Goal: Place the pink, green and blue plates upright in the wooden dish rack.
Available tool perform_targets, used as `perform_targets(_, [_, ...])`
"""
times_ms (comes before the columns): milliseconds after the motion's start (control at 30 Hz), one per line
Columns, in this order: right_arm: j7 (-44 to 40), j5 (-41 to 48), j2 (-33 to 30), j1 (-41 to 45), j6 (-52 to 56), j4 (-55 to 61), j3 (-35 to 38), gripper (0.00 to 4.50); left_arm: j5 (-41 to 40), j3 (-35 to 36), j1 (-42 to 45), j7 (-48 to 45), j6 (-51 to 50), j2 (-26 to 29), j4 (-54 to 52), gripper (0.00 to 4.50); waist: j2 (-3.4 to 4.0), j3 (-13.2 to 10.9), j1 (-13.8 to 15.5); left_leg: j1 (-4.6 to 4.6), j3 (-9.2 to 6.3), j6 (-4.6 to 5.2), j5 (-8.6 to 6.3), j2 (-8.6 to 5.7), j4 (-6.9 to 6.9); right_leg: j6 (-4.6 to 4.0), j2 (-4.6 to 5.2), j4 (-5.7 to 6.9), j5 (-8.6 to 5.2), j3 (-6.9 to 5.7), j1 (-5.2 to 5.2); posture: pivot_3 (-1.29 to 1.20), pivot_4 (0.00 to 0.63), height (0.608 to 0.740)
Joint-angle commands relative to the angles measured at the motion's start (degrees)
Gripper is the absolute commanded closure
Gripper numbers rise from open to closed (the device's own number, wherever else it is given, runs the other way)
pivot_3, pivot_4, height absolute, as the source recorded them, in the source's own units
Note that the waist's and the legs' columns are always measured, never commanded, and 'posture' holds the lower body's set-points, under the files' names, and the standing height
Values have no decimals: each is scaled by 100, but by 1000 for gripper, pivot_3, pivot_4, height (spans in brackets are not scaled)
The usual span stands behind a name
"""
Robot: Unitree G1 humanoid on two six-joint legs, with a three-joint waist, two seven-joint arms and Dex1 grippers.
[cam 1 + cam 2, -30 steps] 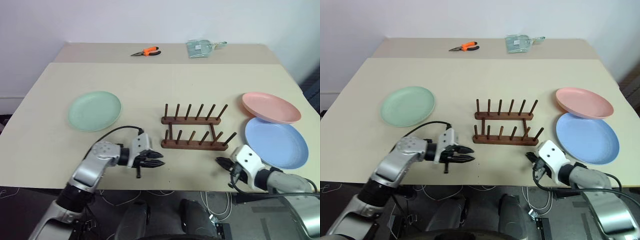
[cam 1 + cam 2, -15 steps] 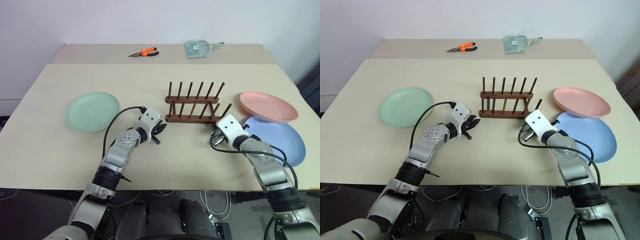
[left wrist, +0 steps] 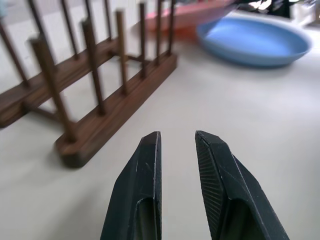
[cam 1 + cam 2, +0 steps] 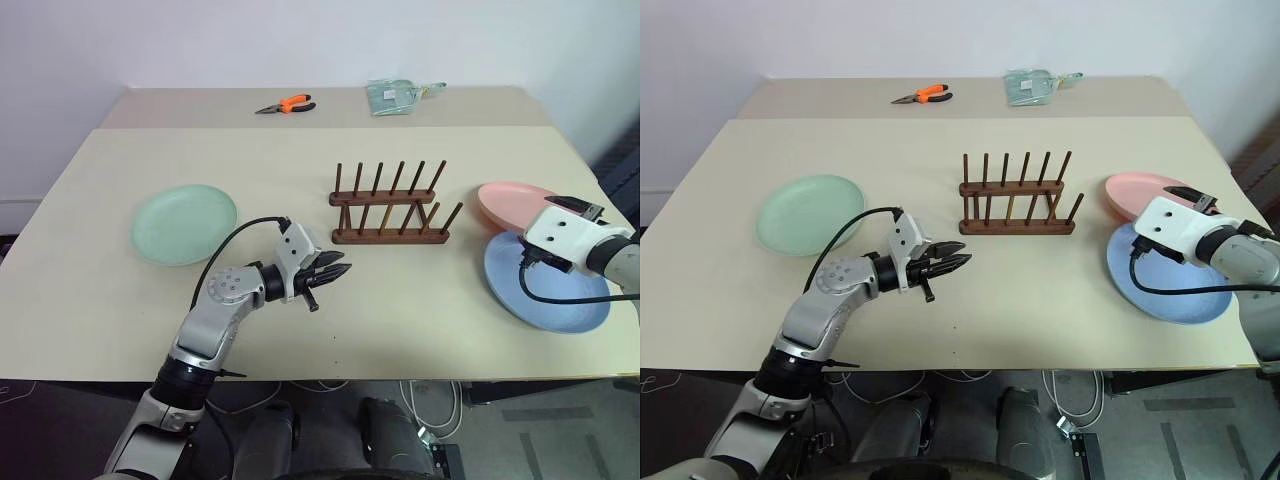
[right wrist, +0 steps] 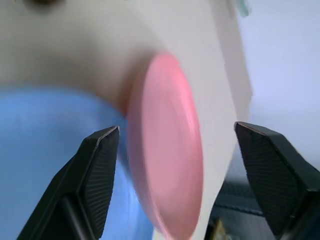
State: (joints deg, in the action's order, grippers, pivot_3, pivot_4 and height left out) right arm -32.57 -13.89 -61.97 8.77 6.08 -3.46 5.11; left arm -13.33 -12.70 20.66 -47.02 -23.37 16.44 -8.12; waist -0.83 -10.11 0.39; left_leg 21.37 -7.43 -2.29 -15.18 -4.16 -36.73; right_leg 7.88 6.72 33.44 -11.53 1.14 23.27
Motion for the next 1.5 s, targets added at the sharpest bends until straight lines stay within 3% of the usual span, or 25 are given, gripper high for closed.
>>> perform_targets(33, [313, -446, 47, 604, -480, -993, -335, 730, -217, -38, 123, -45, -54, -58, -289, 3444, 9, -5, -6, 1, 3, 0, 0, -1, -1, -2, 1, 0, 1, 2, 1, 0, 150, 740])
perform_targets(133, [469, -629, 160, 995, -794, -1664, -624, 1629, -258, -19, 146, 12, -99, -99, -331, 3444, 11, -5, -20, 2, 3, 1, 0, -1, -1, -20, 2, 0, 12, 3, 2, 0, 150, 740])
perform_targets(300, [562, -747, 170, 1226, -1177, -1967, -748, 4191, -295, 16, 16, 14, -119, -5, -474, 3444, 14, -5, -15, 2, 3, 1, 0, -3, 0, -20, 1, -1, 13, 6, 2, 0, 150, 740])
perform_targets(333, [537, -701, 146, 1199, -1219, -1882, -699, 4476, -295, 20, -8, 6, -114, 31, -495, 3444, 19, -4, -16, 3, 3, 2, 0, -3, 0, -20, 1, 0, 13, 7, 2, 0, 150, 740])
perform_targets(433, [422, -315, 105, 1086, -1274, -1369, -309, 4476, -310, 75, -17, 19, -94, 110, -474, 3444, 24, -4, -16, 2, 3, 2, -1, -3, 0, -20, 0, 0, 13, 9, 2, 0, 150, 740])
perform_targets(533, [164, 913, 515, 1128, -699, -443, 544, 4476, -343, 183, 18, 62, -68, 137, -374, 3444, 27, -5, -32, 2, 2, 2, -1, -2, 0, -14, 0, 0, 16, 11, 2, 0, 150, 740])
perform_targets(667, [-325, 4625, 1691, 1450, 1846, 1529, 1560, 4476, -403, 258, 110, 50, -30, 144, -256, 3444, 24, -6, -83, 0, -14, 2, -1, 4, 0, -9, -8, 2, 19, 7, -2, 0, 150, 740])
perform_targets(767, [-159, 5789, 2003, 1659, 2814, 1937, 1798, 4476, -446, 254, 139, 27, -5, 153, -234, 3444, 23, -6, -78, 3, -23, 4, -2, 2, 1, -7, -4, -1, 19, -1, -4, 0, 150, 740])
perform_targets(867, [-143, 6240, 2096, 1760, 3240, 1971, 1765, 4476, -477, 244, 138, 20, 16, 164, -259, 3444, 23, -6, -4, 6, -21, 6, -3, -1, -4, -19, -1, -7, 13, -1, -6, 0, 150, 740])
perform_targets(1333, [-235, 6397, 2205, 2129, 3696, 971, 1674, 4476, -569, 350, -79, 144, -71, 258, -520, 3444, 25, -6, 18, 7, -12, 8, -4, -1, -3, -19, -3, -5, 13, -1, 2, 0, 150, 740])
perform_targets(1433, [-180, 6046, 2166, 2252, 3457, 729, 1581, 3385, -587, 358, -68, 160, -69, 275, -512, 3444, 25, -6, 18, 8, -10, 8, -4, -1, -3, -19, -2, -6, 13, 0, 1, 0, 150, 740])
perform_targets(1500, [-179, 5675, 2112, 2314, 3070, 729, 1513, 2426, -721, 454, -49, 176, -215, 273, -499, 3444, 25, -6, 19, 8, -10, 8, -4, -1, -3, -19, -2, -7, 13, -1, 2, 0, 150, 740])
